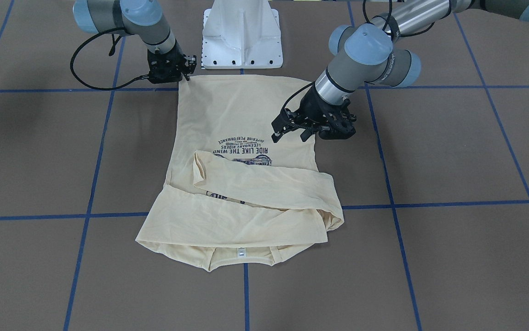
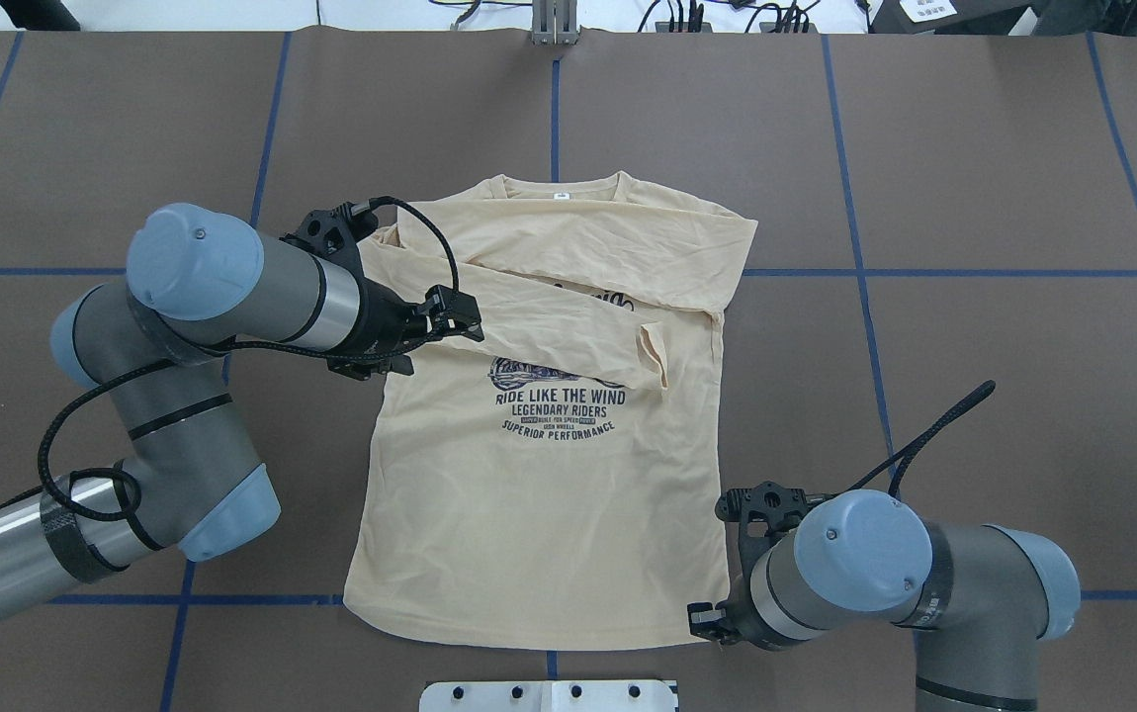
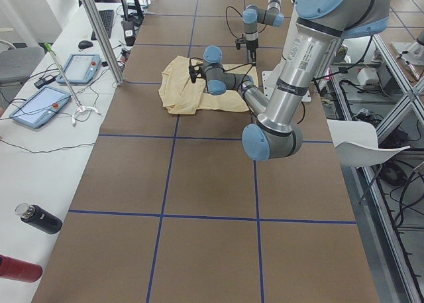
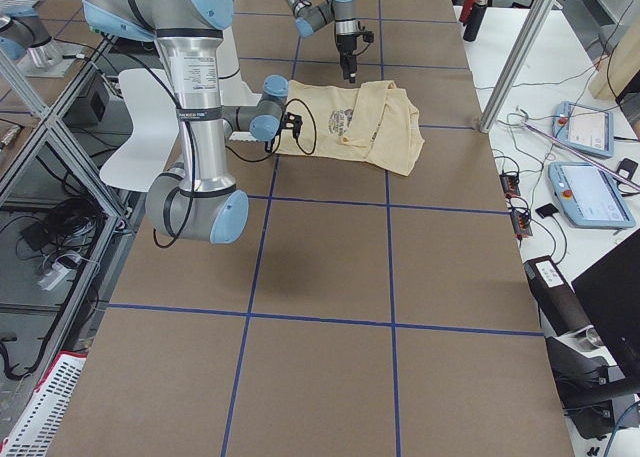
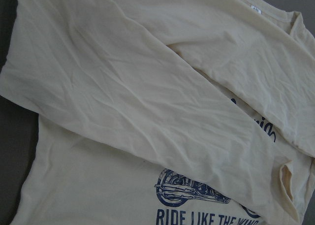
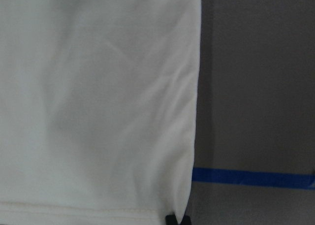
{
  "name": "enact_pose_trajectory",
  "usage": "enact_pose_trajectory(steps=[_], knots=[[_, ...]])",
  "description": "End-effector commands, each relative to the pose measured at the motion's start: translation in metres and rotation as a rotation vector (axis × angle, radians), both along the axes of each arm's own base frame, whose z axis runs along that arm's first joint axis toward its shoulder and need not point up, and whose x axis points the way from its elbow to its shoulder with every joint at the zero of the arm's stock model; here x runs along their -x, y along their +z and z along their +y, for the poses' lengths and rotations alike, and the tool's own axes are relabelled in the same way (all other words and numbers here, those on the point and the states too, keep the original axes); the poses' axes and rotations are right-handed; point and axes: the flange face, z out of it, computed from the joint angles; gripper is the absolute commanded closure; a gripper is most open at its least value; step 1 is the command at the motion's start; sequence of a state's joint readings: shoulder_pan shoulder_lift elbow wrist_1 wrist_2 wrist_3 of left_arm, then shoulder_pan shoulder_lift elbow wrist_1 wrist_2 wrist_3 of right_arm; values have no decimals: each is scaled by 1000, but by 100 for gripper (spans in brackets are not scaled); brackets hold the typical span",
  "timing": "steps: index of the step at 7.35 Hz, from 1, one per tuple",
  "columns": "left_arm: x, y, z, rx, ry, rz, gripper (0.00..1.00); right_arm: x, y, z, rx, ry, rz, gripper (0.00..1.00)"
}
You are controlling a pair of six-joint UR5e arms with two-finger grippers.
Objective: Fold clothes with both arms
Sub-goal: 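Move the left gripper to the other hem corner while the right gripper holds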
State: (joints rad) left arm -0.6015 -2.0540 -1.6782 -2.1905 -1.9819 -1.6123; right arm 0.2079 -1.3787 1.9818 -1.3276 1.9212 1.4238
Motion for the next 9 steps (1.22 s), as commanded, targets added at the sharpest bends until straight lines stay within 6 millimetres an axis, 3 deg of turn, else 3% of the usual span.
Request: enact_pose_trajectory(steps=[1, 3, 5, 7, 9], knots=[[1, 1, -1, 1, -3, -1, 0, -5, -5, -4, 3, 5, -10, 100], [17, 15, 11, 8, 1, -8, 0, -14, -17, -9, -4, 20, -37, 100], [38, 29, 46, 37, 27, -52, 0, -28, -33, -25, -8, 51, -73, 100], [28, 11, 93, 73, 71, -151, 1, -49, -49, -45, 25, 49, -119, 100], [0, 34, 132, 72, 97, -235, 1, -48, -45, -48, 23, 53, -114, 100]])
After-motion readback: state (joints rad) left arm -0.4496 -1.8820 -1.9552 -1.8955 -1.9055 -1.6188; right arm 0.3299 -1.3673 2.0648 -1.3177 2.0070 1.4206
